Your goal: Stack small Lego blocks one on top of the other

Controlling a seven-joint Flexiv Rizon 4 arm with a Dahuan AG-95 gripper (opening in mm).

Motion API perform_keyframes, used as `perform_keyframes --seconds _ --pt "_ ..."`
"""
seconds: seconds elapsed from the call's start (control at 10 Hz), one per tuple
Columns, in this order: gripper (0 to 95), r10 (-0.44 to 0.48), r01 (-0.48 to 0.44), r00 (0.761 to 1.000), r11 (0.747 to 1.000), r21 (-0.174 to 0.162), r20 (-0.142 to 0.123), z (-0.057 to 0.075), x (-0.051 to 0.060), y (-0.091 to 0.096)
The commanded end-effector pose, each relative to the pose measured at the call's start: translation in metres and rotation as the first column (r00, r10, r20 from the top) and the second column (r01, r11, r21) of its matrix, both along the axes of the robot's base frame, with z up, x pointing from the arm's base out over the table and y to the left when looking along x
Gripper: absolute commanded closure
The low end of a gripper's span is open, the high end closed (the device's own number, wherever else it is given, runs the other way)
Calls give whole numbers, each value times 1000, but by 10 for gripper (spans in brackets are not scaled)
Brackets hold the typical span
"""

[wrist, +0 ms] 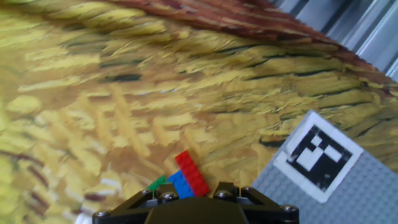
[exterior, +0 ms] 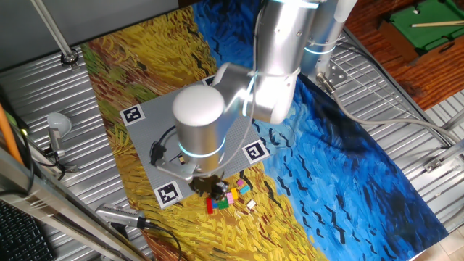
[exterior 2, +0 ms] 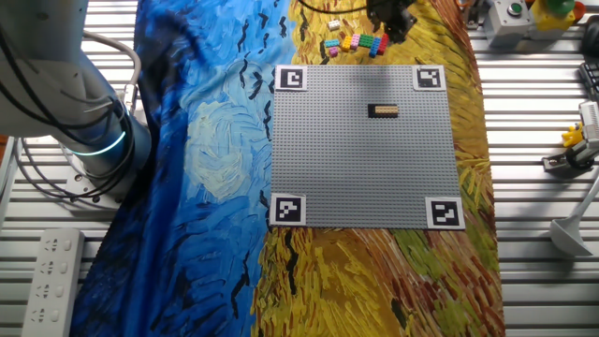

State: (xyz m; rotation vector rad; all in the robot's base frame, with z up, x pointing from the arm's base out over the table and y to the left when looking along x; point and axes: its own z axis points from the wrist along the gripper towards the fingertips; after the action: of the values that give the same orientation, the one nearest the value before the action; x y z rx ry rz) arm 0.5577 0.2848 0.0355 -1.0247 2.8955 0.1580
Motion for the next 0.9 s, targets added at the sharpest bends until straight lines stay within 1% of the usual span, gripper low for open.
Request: perform_keyframes --seconds 0.1,0.4,0.7,0.9 --pt "570 -2 2 1000 1000 -1 -2 -1 3 1" --pt "570 -9 9 1000 1000 1 0 -7 6 6" --pt "570 -27 27 1000 1000 -2 -1 -13 7 17" --pt "570 -37 37 999 999 -3 -1 -16 7 20"
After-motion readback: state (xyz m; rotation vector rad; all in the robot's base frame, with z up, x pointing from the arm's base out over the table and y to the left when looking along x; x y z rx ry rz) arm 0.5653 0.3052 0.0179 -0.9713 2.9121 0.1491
